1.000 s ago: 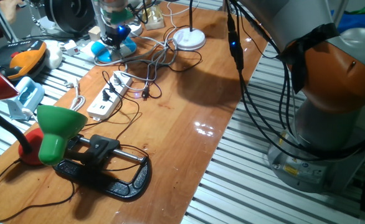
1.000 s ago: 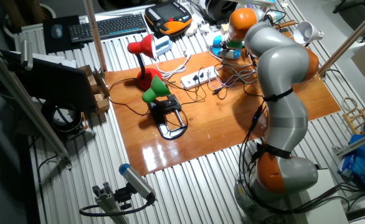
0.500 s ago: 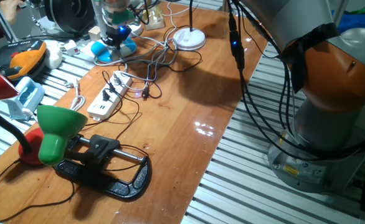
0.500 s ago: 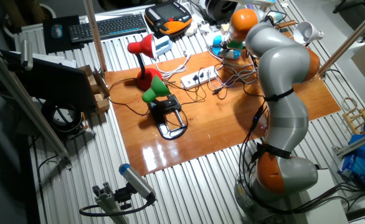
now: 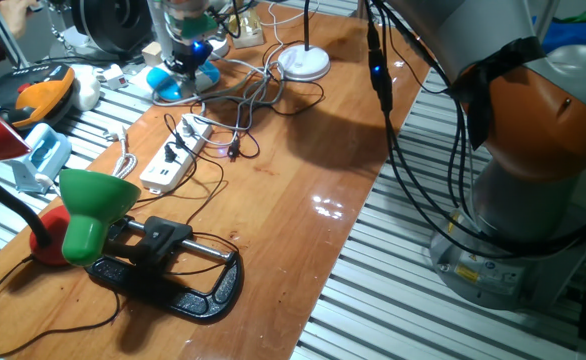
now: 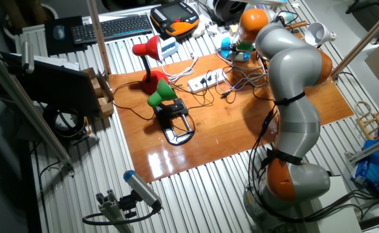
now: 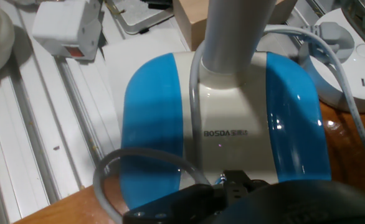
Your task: Plug in the power cord of the desk lamp, turn on the socket, and light up the desk lamp
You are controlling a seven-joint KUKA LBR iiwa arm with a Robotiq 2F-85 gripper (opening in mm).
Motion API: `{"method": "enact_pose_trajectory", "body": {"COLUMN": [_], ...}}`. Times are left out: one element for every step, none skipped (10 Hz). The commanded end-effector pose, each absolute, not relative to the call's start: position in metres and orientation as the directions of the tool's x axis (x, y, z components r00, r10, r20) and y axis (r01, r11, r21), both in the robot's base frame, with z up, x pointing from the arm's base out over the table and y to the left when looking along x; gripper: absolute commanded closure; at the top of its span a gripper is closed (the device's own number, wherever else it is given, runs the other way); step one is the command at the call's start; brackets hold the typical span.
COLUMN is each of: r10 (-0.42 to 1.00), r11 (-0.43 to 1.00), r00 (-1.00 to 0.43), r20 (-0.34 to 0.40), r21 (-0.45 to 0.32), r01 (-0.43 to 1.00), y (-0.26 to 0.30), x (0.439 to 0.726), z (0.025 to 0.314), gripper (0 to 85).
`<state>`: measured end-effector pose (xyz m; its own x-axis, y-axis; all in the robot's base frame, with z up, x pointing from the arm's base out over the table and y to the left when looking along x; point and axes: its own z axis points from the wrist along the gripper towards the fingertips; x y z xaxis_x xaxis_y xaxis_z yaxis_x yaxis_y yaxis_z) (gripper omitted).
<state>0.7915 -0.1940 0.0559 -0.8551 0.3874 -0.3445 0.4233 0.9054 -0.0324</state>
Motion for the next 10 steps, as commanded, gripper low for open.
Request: {"method": "enact_pose_trajectory", "body": {"r10": [0.385,0.384,0.383,0.381,0.381,0.379,0.376,0.369,0.367,0.365], "r11": [0.906,0.907,0.906,0.907,0.907,0.908,0.910,0.916,0.920,0.922], "r00": [-0.854,-0.855,-0.856,-0.857,-0.857,-0.858,-0.862,-0.870,-0.877,-0.882], "r20": [-0.351,-0.348,-0.347,-0.346,-0.346,-0.346,-0.341,-0.326,-0.310,-0.297], "r21": [-0.032,-0.034,-0.039,-0.040,-0.040,-0.041,-0.039,-0.029,-0.020,-0.015], "r01": [0.421,0.420,0.421,0.420,0.420,0.417,0.412,0.400,0.392,0.386], "y": [-0.192,-0.192,-0.192,-0.192,-0.192,-0.192,-0.192,-0.190,-0.186,-0.179], "x": [0.794,0.794,0.794,0.794,0.793,0.793,0.792,0.790,0.786,0.780], "z": [0.062,0.064,0.066,0.066,0.067,0.067,0.069,0.072,0.076,0.081], "gripper": [85.0,85.0,85.0,85.0,85.0,85.0,85.0,85.0,85.0,85.0]}}
